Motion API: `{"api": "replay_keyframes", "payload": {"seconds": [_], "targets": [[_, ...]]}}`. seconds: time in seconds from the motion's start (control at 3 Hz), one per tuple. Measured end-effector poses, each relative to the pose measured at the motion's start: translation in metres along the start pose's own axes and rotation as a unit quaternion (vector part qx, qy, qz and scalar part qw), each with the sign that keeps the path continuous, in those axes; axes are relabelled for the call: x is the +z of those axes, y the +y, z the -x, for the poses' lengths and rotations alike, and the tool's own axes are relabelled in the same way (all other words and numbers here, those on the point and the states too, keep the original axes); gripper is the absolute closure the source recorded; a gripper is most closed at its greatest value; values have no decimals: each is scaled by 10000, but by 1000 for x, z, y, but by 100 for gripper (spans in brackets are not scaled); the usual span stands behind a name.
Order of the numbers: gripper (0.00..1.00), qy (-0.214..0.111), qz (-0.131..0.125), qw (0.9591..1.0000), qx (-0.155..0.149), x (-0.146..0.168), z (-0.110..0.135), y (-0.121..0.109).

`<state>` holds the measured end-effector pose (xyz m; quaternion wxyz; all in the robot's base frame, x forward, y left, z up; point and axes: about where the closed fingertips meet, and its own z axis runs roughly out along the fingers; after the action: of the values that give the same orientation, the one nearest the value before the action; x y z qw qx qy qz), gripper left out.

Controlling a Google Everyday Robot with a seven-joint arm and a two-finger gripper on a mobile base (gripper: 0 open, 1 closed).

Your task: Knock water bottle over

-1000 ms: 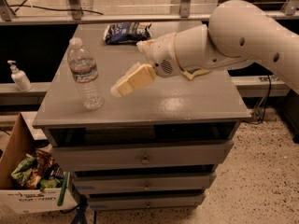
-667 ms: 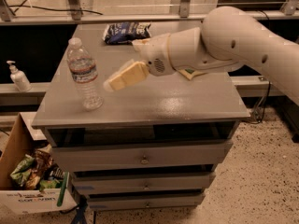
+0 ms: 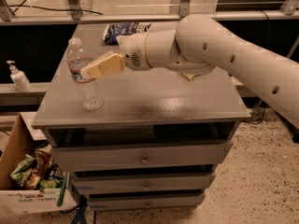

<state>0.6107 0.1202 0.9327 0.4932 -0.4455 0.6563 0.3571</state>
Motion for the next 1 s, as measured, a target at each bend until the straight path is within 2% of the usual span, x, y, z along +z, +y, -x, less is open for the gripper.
{"api": "replay_keyframes", "payload": {"seconds": [0.67,1.0], "targets": [[0,-110,-111,9993,336,42,26,25],[0,-86,-258,9988,411,63,40,20]]}}
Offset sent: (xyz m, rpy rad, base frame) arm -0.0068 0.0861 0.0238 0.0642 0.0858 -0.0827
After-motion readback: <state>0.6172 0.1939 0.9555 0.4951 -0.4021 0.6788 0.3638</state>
